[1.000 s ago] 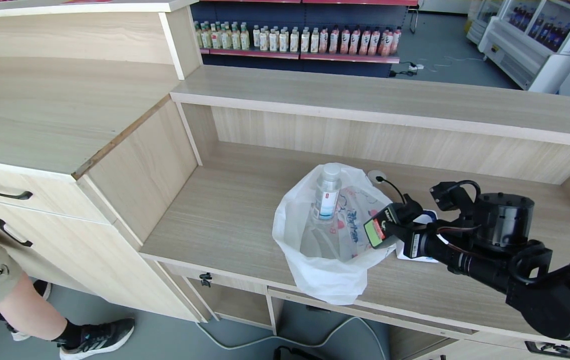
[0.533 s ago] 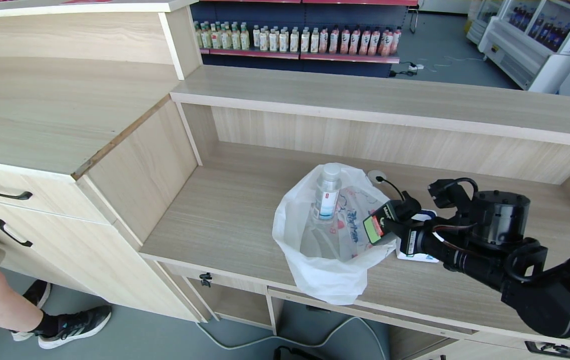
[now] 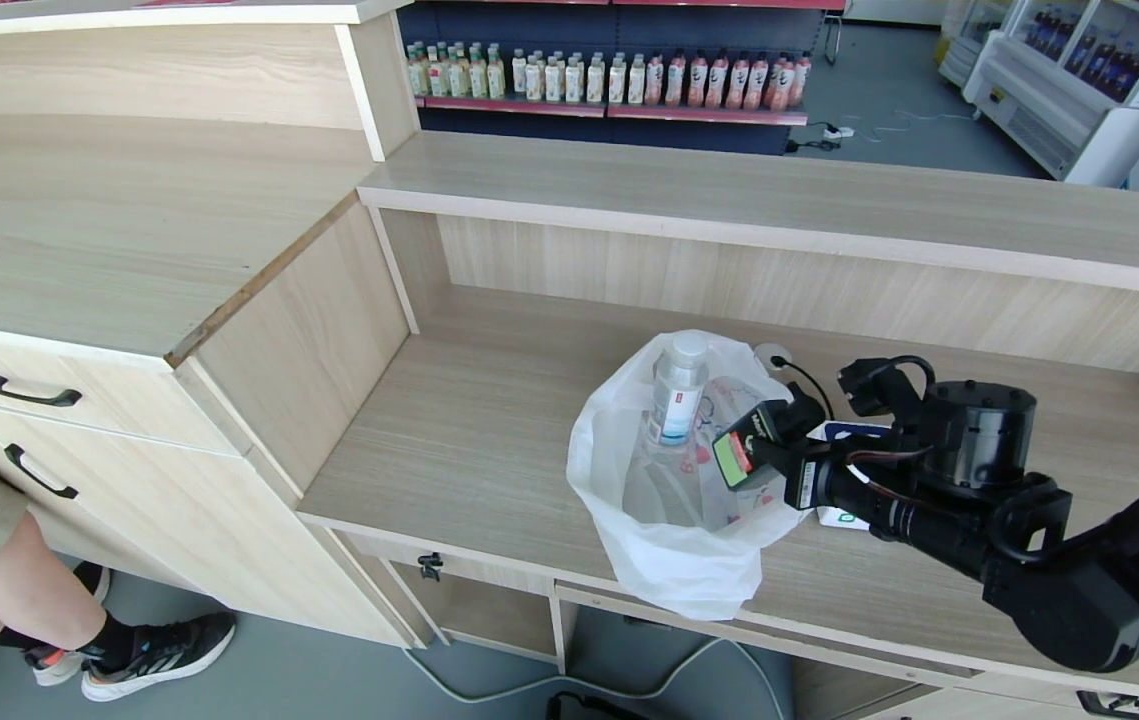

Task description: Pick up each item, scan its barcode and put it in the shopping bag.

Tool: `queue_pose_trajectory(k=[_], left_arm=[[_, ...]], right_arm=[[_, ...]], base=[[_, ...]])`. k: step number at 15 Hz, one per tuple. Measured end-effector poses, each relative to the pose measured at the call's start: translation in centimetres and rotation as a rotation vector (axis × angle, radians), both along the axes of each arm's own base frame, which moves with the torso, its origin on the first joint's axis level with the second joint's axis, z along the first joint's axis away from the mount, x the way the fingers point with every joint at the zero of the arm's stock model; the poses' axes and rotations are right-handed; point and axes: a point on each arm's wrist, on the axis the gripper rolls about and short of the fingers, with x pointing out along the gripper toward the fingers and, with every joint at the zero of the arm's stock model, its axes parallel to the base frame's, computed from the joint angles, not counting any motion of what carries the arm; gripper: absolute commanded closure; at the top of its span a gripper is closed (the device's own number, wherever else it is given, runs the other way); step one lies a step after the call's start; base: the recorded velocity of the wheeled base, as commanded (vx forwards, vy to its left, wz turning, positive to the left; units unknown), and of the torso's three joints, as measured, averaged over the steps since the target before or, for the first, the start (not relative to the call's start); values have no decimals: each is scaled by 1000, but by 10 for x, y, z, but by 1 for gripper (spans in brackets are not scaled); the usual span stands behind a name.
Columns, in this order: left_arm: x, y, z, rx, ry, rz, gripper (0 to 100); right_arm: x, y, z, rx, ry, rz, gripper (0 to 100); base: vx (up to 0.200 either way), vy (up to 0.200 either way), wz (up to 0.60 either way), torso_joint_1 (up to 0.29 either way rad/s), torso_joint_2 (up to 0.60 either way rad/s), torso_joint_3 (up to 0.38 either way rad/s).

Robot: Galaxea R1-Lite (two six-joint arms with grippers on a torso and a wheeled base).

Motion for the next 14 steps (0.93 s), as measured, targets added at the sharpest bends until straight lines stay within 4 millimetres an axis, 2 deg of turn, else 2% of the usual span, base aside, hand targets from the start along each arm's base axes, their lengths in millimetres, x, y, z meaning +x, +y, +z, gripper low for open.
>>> queue_pose_trajectory(k=[5,14], left_arm=[[0,0,0,0,0,0,0],[0,0,0,0,0,0,0]], right_arm=[[9,4,-8,3,-27,-28,100],[30,10,-39,-11,-3,-42,100]], base=[[0,0,0,0,0,0],[0,0,0,0,0,0]])
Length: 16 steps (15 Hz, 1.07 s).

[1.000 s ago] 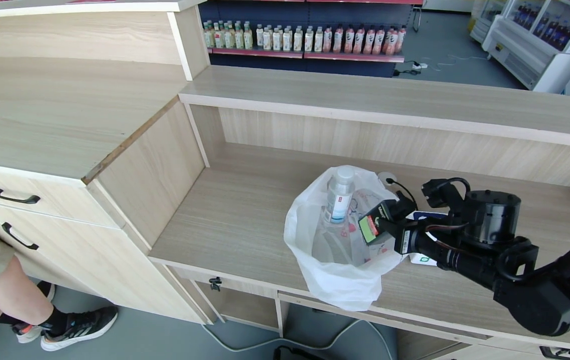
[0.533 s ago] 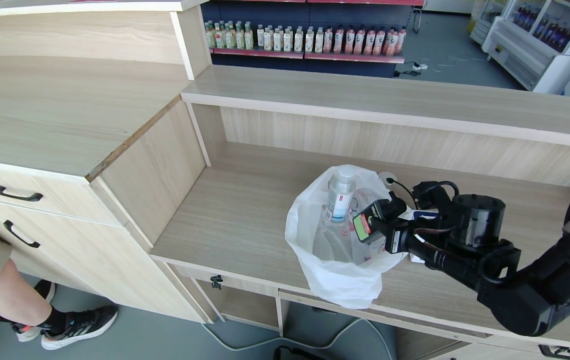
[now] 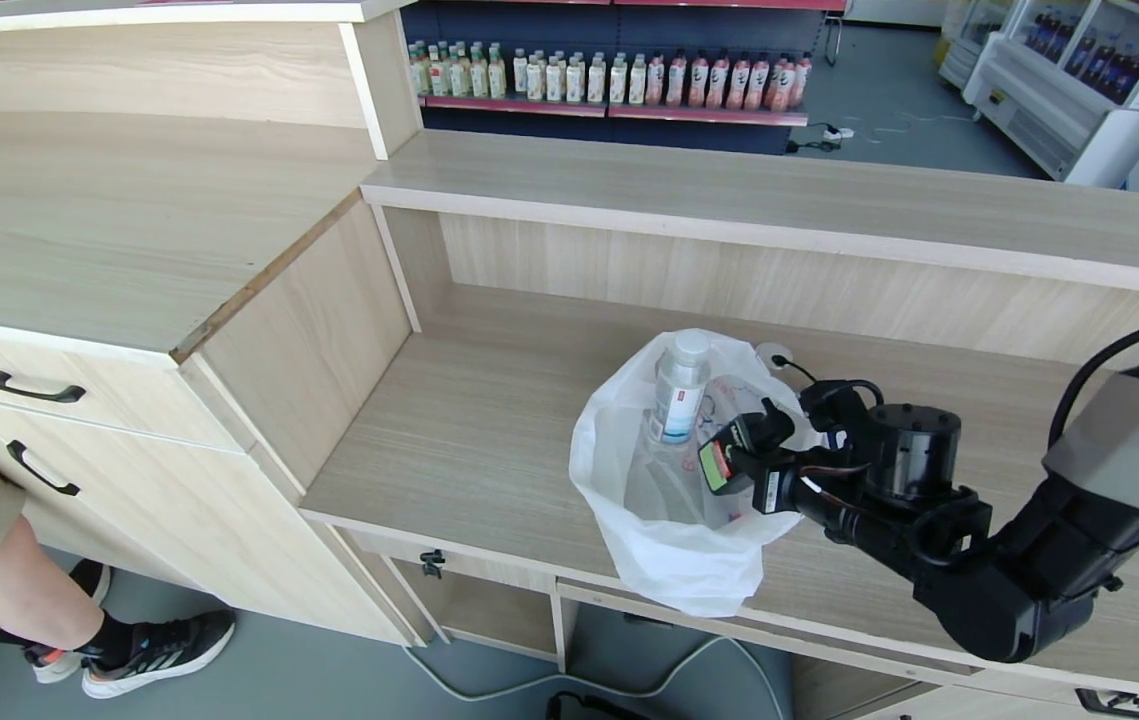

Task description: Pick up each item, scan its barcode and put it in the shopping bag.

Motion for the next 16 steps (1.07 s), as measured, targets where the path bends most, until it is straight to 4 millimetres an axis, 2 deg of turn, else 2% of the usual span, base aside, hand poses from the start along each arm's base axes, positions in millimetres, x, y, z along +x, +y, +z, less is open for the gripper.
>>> queue_pose_trajectory(k=[6,12,16], left_arm=[[0,0,0,0,0,0,0],[0,0,0,0,0,0,0],[0,0,0,0,0,0,0]], right_arm=[[15,3,-14,-4,-14,-9,100],[13,1,-23,-58,5,5,100],[12,0,-22,-59,7,4,100]], base=[[0,0,0,0,0,0],[0,0,0,0,0,0],[0,0,0,0,0,0]])
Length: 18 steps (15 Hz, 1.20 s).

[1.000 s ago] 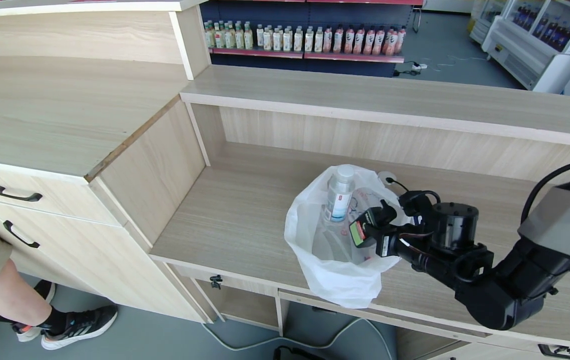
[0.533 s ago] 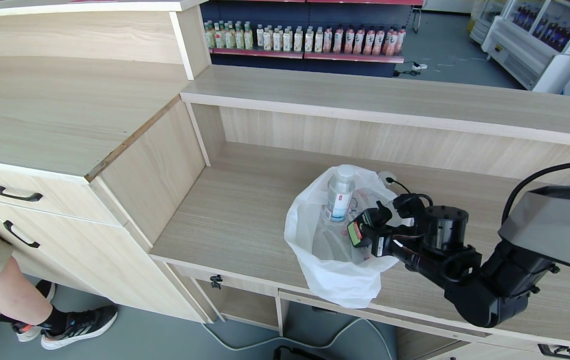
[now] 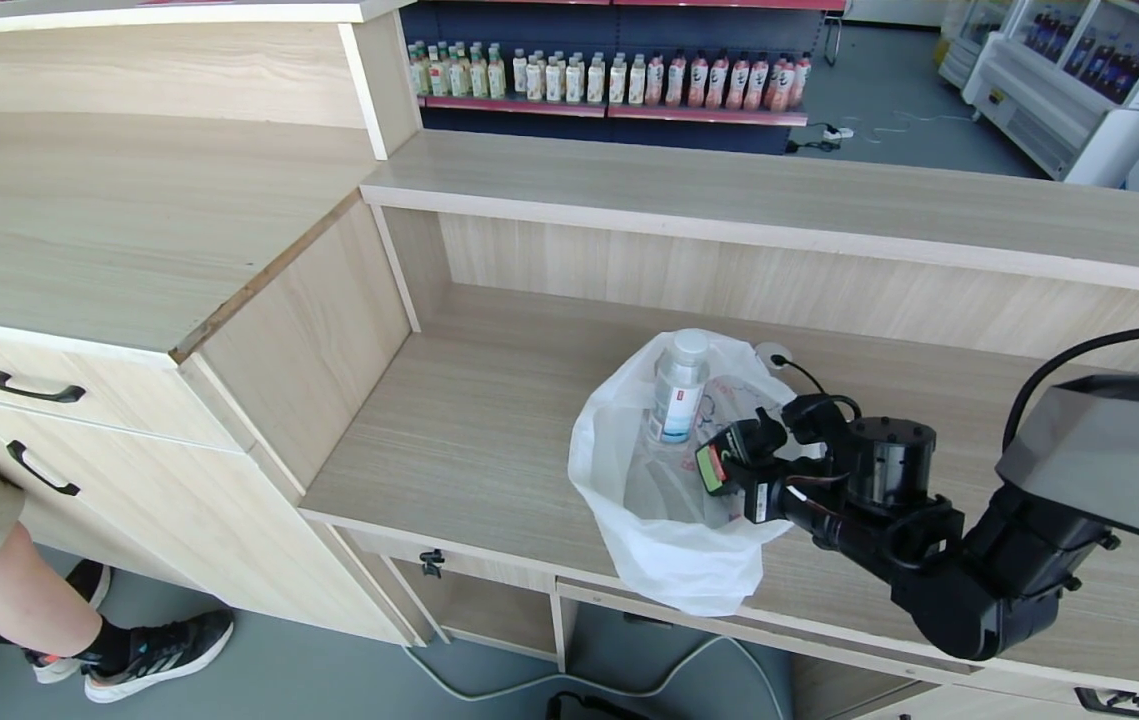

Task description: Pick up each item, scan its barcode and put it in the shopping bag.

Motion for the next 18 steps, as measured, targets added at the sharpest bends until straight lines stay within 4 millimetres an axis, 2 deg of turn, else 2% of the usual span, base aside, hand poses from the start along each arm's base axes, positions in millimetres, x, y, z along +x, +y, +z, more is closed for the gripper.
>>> queue_pose_trajectory(k=[1,2,7,10,12,15,18], left_arm=[[0,0,0,0,0,0,0],[0,0,0,0,0,0,0],[0,0,0,0,0,0,0],[0,0,0,0,0,0,0],[0,0,0,0,0,0,0],[0,0,0,0,0,0,0],[0,0,0,0,0,0,0]], right_arm=[[0,-2,1,-3,2,-3,100],[-1,-3,3,-17,2,-4,0],[-5,-6,17,-26,-38,2,0],[-9,-10,35,-40,-64,10,0],[-18,-18,54,-63,-69,9,0],[-48,-32,94,-93,-65,5,0],[-106,-52,141,-146,-74,-10,0]], base=[[0,0,0,0,0,0],[0,0,0,0,0,0],[0,0,0,0,0,0],[0,0,0,0,0,0],[0,0,0,0,0,0],[0,0,0,0,0,0],[0,0,-200,1,2,1]])
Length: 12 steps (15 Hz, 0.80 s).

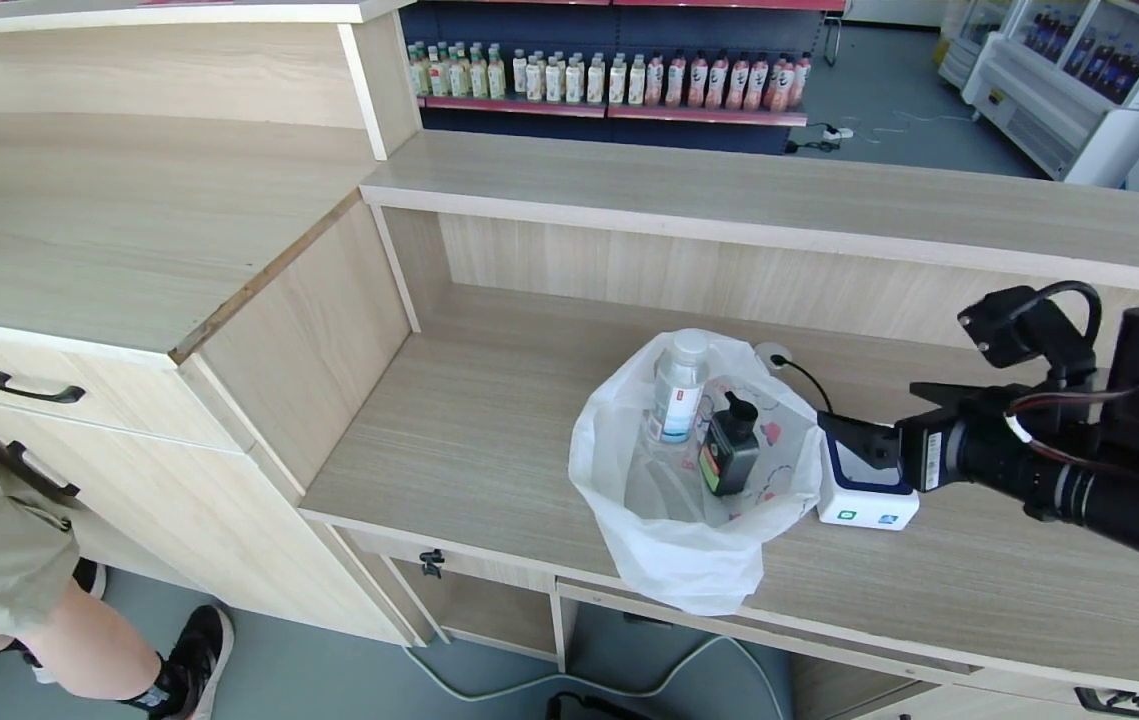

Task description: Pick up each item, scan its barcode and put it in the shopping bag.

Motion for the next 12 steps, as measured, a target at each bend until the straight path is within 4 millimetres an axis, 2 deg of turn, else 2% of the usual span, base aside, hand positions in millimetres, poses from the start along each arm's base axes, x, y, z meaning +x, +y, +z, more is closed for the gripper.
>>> queue_pose_trajectory(k=[1,3,5,8,12], left_arm=[[0,0,0,0,0,0,0],[0,0,0,0,0,0,0],[0,0,0,0,0,0,0],[0,0,0,0,0,0,0],[0,0,0,0,0,0,0]], right_arm=[[-21,-8,9,-26,10,-23,0],[-61,-22,20,-68,23,-104,0],[-87,-32,21,-41,3,-156,0],[-108,-42,23,-5,-47,-197,0],[-124,-52,18,55,-62,-274,0]], base=[[0,0,-600,2,7,7],[0,0,0,0,0,0],[0,0,0,0,0,0],[0,0,0,0,0,0],[0,0,0,0,0,0]])
